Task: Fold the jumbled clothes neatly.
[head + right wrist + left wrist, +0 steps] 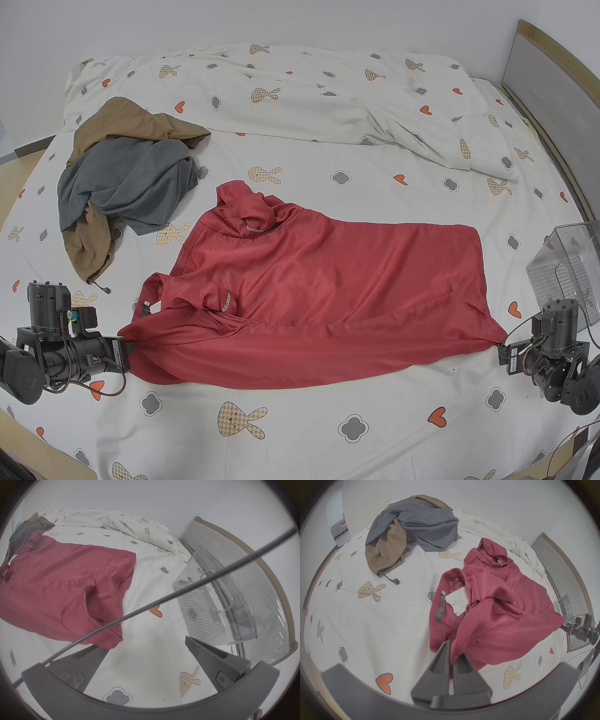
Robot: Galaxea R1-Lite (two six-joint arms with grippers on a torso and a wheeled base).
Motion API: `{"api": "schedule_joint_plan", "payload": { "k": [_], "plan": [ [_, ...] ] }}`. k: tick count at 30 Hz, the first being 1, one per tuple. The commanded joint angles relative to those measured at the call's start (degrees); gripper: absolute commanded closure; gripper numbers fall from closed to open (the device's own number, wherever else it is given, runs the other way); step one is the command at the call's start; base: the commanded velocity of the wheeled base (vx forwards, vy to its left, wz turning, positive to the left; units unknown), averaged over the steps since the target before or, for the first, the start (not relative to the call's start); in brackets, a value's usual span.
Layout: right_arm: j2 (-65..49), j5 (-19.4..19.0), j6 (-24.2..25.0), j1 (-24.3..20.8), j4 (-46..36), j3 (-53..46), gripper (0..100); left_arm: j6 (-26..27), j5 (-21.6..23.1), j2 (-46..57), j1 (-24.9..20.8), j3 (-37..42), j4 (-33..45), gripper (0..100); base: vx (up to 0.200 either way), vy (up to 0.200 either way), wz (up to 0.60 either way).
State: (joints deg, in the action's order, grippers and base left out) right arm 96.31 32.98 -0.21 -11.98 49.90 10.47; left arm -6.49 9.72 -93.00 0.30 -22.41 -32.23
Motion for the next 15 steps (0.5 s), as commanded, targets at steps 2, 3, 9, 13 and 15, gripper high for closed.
{"api": "schedule_joint_plan", "payload": {
  "k": [2,3,9,13,15],
  "plan": [
    [-1.74,0.07,-1.99,3.46,0.11,-0.89,0,-0.02,-0.22,0.19,0.22,-0.09,-0.02,100,0.000,0.000,0.00],
    [-2.26,-0.02,-2.34,4.34,0.11,-0.89,0,0.07,-0.22,0.28,0.49,-0.09,-0.02,100,0.000,0.000,0.00],
    [-4.55,-0.10,-4.10,7.41,0.03,-0.89,0,0.07,-0.22,0.54,0.75,-0.09,0.06,100,0.000,0.000,0.00],
    [-7.62,-1.16,-3.92,7.85,0.03,-0.45,0,0.07,-0.22,0.89,0.66,0.08,0.06,100,0.000,0.000,0.00],
    [-10.00,-5.29,-3.57,7.50,-0.24,0.43,0,0.16,-0.14,0.98,0.40,0.52,0.06,100,0.000,0.000,0.00]
  ]
}}
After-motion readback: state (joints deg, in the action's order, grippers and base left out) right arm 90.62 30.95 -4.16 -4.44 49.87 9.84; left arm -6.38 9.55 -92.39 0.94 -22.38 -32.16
